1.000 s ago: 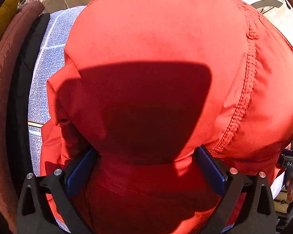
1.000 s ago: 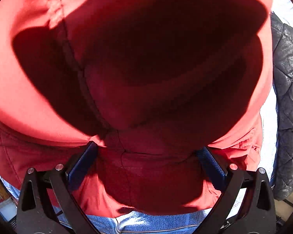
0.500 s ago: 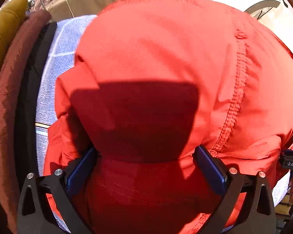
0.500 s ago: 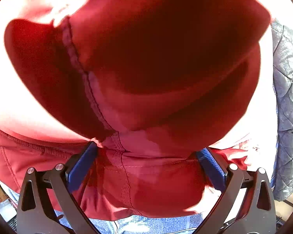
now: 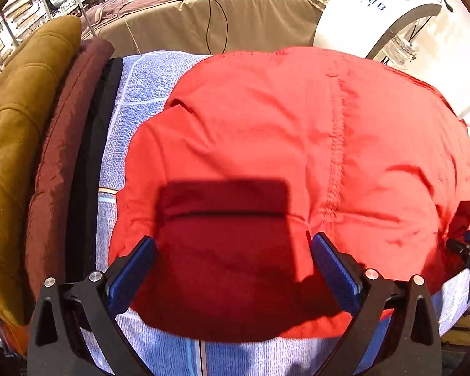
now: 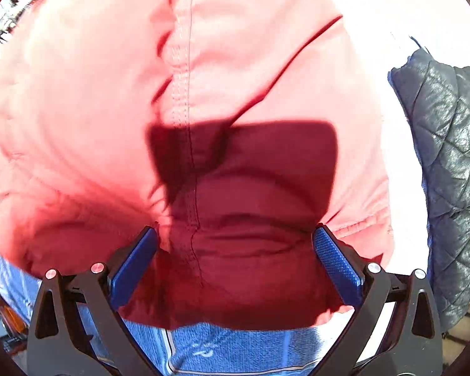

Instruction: Fold large clothes

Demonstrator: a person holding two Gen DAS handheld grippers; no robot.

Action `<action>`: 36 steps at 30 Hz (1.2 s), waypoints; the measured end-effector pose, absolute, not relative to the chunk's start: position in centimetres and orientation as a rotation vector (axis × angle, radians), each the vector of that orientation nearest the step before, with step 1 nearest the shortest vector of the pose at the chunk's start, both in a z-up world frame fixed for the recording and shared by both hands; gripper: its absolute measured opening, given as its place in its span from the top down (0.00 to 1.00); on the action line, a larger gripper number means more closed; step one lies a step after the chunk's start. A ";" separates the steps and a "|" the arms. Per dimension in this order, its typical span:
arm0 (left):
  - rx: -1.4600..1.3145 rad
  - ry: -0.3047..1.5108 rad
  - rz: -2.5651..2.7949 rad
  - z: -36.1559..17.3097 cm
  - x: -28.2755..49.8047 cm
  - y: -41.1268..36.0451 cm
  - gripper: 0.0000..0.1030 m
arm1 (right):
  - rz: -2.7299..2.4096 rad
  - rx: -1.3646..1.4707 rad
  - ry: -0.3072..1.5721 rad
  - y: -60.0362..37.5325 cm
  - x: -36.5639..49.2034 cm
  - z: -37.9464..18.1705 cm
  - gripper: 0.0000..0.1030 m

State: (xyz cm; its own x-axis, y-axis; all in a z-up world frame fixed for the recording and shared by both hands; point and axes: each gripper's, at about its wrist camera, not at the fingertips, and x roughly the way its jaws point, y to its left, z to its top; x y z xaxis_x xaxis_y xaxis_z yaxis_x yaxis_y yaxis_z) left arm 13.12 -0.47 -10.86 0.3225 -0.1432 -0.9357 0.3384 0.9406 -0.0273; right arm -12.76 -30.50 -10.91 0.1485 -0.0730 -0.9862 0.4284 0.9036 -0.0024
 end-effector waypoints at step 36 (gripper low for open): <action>0.137 1.270 -0.332 -8.9 11.1 0.0 0.06 | 0.045 1.199 1.107 -48.2 -19.2 -19.7 0.04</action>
